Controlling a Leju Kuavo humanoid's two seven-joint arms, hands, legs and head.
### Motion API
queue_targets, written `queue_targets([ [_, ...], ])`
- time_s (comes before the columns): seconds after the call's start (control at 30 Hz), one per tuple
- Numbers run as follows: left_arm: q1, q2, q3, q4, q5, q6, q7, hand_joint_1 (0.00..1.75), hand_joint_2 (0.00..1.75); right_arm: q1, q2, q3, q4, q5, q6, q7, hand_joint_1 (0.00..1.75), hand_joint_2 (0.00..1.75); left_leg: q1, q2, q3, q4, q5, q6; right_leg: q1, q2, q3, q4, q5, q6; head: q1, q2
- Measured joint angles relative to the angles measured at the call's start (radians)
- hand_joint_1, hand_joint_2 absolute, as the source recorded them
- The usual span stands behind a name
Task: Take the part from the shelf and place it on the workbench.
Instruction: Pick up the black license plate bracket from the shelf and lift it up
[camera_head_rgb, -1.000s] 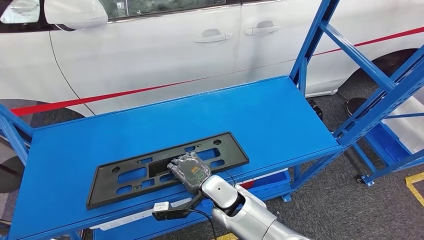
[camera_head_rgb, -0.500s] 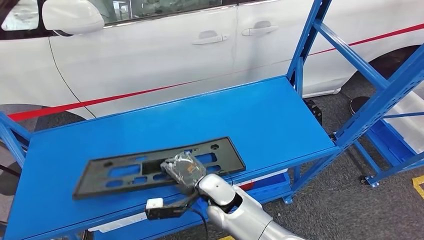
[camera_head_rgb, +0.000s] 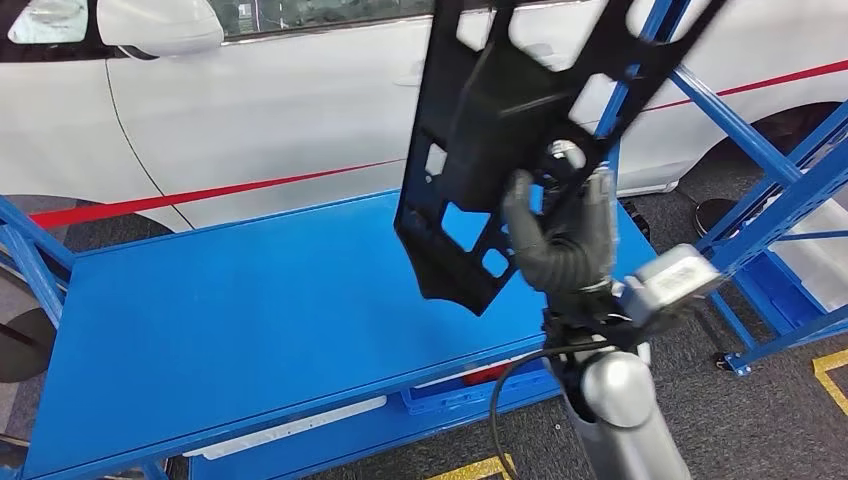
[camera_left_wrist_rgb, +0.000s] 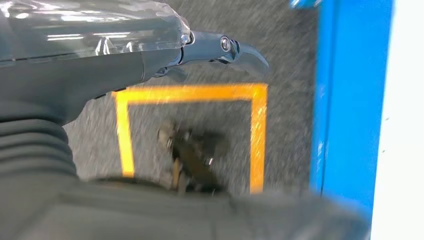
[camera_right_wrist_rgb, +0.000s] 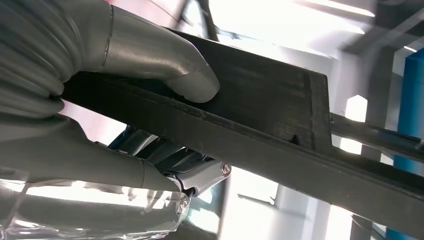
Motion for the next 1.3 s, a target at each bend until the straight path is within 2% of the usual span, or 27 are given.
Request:
queue_targets([
  [0.07,-0.010,0.019,-0.020,0.030,-0.014,0.018,-0.005,0.00,1.75,0.022,-0.029,-0.051,-0.057,-0.022,-0.019,-0.019,1.75,1.75,-0.002,0.001,-0.001,0.000,0.000,0.005,0.000,0.000,-0.063,0.131,-0.059,0.005,0.000,0.000],
  [0.1,-0.014,0.027,-0.028,0.046,-0.018,0.027,-0.006,0.00,1.75,0.039,-0.043,-0.070,-0.077,-0.031,-0.030,-0.033,1.75,1.75,-0.002,0.001,0.000,0.000,-0.001,0.006,0.000,0.000,-0.086,0.177,-0.070,0.007,0.000,0.000],
  [0.13,-0.018,0.035,-0.035,0.060,-0.020,0.036,-0.006,0.00,1.75,0.057,-0.055,-0.087,-0.092,-0.040,-0.040,-0.047,1.75,1.75,-0.003,0.001,0.000,0.001,-0.001,0.006,0.000,0.000,-0.094,0.190,-0.063,0.007,0.000,0.000],
  [0.17,-0.022,0.040,-0.040,0.072,-0.021,0.047,-0.004,0.00,1.75,0.074,-0.067,-0.102,-0.105,-0.050,-0.051,-0.059,1.75,1.75,-0.003,0.001,0.002,0.001,-0.003,0.005,0.000,-0.001,-0.082,0.161,-0.038,0.006,0.000,0.000],
  [0.23,-0.028,0.049,-0.046,0.094,-0.015,0.074,0.006,0.00,1.75,0.104,-0.086,-0.126,-0.121,-0.075,-0.074,-0.081,1.75,1.75,-0.004,0.000,0.004,0.003,-0.007,0.002,0.001,-0.001,-0.018,0.028,0.029,-0.001,0.000,0.000],
  [0.27,-0.030,0.052,-0.047,0.103,-0.009,0.086,0.011,0.00,1.75,0.118,-0.094,-0.134,-0.125,-0.089,-0.086,-0.090,1.75,1.75,-0.006,0.000,0.005,0.005,-0.010,-0.002,0.003,-0.001,0.010,-0.032,0.050,-0.005,0.000,0.000],
  [0.3,-0.032,0.056,-0.047,0.111,-0.002,0.094,0.013,0.00,1.75,0.133,-0.101,-0.138,-0.127,-0.100,-0.095,-0.099,1.75,1.75,-0.008,-0.001,0.005,0.006,-0.012,-0.007,0.005,-0.001,0.028,-0.070,0.059,-0.010,0.000,0.000],
  [0.4,-0.035,0.068,-0.047,0.128,0.014,0.101,0.022,0.00,1.75,0.172,-0.114,-0.143,-0.127,-0.117,-0.103,-0.115,1.75,1.75,-0.011,0.000,0.006,0.005,-0.016,-0.024,0.007,0.000,0.033,-0.088,0.061,-0.026,0.000,0.000],
  [0.47,-0.036,0.076,-0.045,0.135,0.024,0.104,0.032,0.00,1.75,0.191,-0.118,-0.143,-0.127,-0.128,-0.093,-0.131,1.75,1.75,-0.011,0.001,-0.004,0.037,-0.045,-0.034,0.002,-0.003,0.033,-0.093,0.067,-0.039,-0.001,0.000],
  [0.5,-0.036,0.079,-0.044,0.137,0.031,0.105,0.036,0.00,1.75,0.201,-0.120,-0.141,-0.126,-0.132,-0.085,-0.145,1.75,1.75,-0.010,0.001,-0.021,0.079,-0.076,-0.037,0.000,-0.005,0.033,-0.095,0.068,-0.044,-0.001,0.000],
  [0.57,-0.035,0.083,-0.040,0.138,0.045,0.105,0.042,0.00,1.75,0.229,-0.124,-0.133,-0.120,-0.142,-0.060,-0.184,1.75,1.75,-0.009,0.002,-0.072,0.204,-0.147,-0.041,0.002,-0.007,0.030,-0.094,0.069,-0.050,-0.001,0.000],
  [0.6,-0.034,0.083,-0.037,0.138,0.053,0.105,0.045,0.00,1.75,0.244,-0.125,-0.127,-0.116,-0.156,-0.039,-0.202,1.75,1.75,-0.008,0.002,-0.093,0.254,-0.166,-0.042,0.003,-0.005,0.028,-0.093,0.070,-0.050,-0.001,0.000],
  [0.63,-0.032,0.084,-0.034,0.138,0.060,0.105,0.048,0.00,1.75,0.260,-0.126,-0.121,-0.112,-0.178,-0.015,-0.221,1.75,1.75,-0.008,0.001,-0.099,0.275,-0.168,-0.042,0.004,-0.001,0.025,-0.091,0.071,-0.051,-0.001,0.000],
  [0.67,-0.030,0.084,-0.030,0.138,0.066,0.105,0.051,0.00,1.75,0.275,-0.127,-0.116,-0.108,-0.200,0.008,-0.236,1.75,1.75,-0.008,0.001,-0.086,0.257,-0.151,-0.039,0.005,0.005,0.023,-0.089,0.071,-0.050,-0.001,0.000],
  [0.73,-0.025,0.084,-0.020,0.137,0.077,0.106,0.054,0.00,1.75,0.306,-0.126,-0.109,-0.105,-0.233,0.039,-0.262,1.75,1.75,-0.010,-0.019,-0.015,0.128,-0.090,-0.026,0.006,0.019,0.020,-0.086,0.074,-0.048,-0.001,0.000],
  [0.8,-0.021,0.085,-0.011,0.135,0.084,0.108,0.055,0.00,1.75,0.332,-0.126,-0.104,-0.104,-0.243,0.047,-0.275,1.75,1.75,-0.013,-0.042,0.040,0.021,-0.053,-0.016,0.008,0.033,0.018,-0.084,0.079,-0.041,-0.001,0.000],
  [0.83,-0.020,0.085,-0.007,0.134,0.086,0.108,0.055,0.00,1.75,0.340,-0.125,-0.103,-0.104,-0.244,0.048,-0.277,1.75,1.75,-0.014,-0.047,0.048,0.002,-0.049,-0.014,0.007,0.039,0.016,-0.083,0.083,-0.037,-0.001,0.000],
  [0.9,-0.017,0.084,-0.001,0.133,0.087,0.109,0.056,0.00,1.75,0.356,-0.123,-0.100,-0.105,-0.245,0.050,-0.278,1.75,1.75,-0.020,-0.033,0.047,0.001,-0.044,-0.012,0.002,0.051,0.013,-0.085,0.092,-0.024,-0.001,0.000],
  [0.97,-0.018,0.082,0.005,0.132,0.090,0.110,0.057,0.00,1.75,0.368,-0.122,-0.097,-0.105,-0.247,0.055,-0.278,1.75,1.75,-0.019,-0.016,0.046,-0.007,-0.029,-0.002,0.001,0.058,0.009,-0.089,0.098,-0.012,-0.001,0.000],
  [1.0,-0.018,0.080,0.008,0.129,0.092,0.111,0.058,0.00,1.75,0.373,-0.122,-0.097,-0.106,-0.250,0.060,-0.278,1.75,1.75,-0.016,-0.007,0.042,-0.013,-0.019,0.004,0.001,0.051,0.002,-0.078,0.083,-0.007,0.000,0.000],
  [1.03,-0.019,0.077,0.010,0.125,0.096,0.111,0.061,0.00,1.75,0.380,-0.121,-0.097,-0.106,-0.254,0.067,-0.277,1.75,1.75,-0.012,0.004,0.036,-0.018,-0.008,0.010,0.001,0.039,-0.011,-0.050,0.054,-0.004,0.000,0.000],
  [1.1,-0.016,0.072,0.017,0.113,0.105,0.113,0.071,0.00,1.75,0.397,-0.115,-0.096,-0.107,-0.259,0.085,-0.277,1.75,1.75,-0.011,0.024,0.018,-0.019,0.006,0.016,-0.004,0.013,-0.049,0.061,-0.037,0.003,0.002,0.000],
  [1.13,-0.012,0.068,0.022,0.105,0.109,0.113,0.078,0.00,1.75,0.407,-0.110,-0.096,-0.107,-0.259,0.094,-0.277,1.75,1.75,-0.012,0.035,0.008,-0.018,0.012,0.016,-0.007,0.008,-0.063,0.117,-0.070,0.007,0.002,0.000],
  [1.17,-0.009,0.063,0.027,0.096,0.114,0.112,0.085,0.00,1.75,0.418,-0.104,-0.095,-0.107,-0.256,0.103,-0.278,1.75,1.75,-0.012,0.046,-0.002,-0.017,0.017,0.015,-0.009,0.006,-0.066,0.154,-0.085,0.011,0.002,0.000],
  [1.2,-0.006,0.057,0.032,0.085,0.119,0.110,0.094,0.00,1.75,0.429,-0.098,-0.095,-0.106,-0.250,0.113,-0.280,1.75,1.75,-0.012,0.058,-0.012,-0.015,0.022,0.014,-0.010,0.003,-0.049,0.155,-0.077,0.015,0.002,0.000],
  [1.23,-0.002,0.049,0.038,0.073,0.123,0.107,0.105,0.00,1.75,0.439,-0.092,-0.095,-0.106,-0.239,0.122,-0.284,1.75,1.75,-0.012,0.069,-0.021,-0.012,0.027,0.011,-0.011,-0.004,-0.014,0.121,-0.056,0.017,0.002,0.000],
  [1.3,0.005,0.026,0.051,0.035,0.132,0.092,0.135,0.00,1.75,0.458,-0.079,-0.095,-0.106,-0.211,0.142,-0.295,1.75,1.75,-0.014,0.089,-0.036,-0.002,0.033,0.004,-0.008,-0.045,0.089,-0.011,-0.021,0.015,0.002,0.000],
])
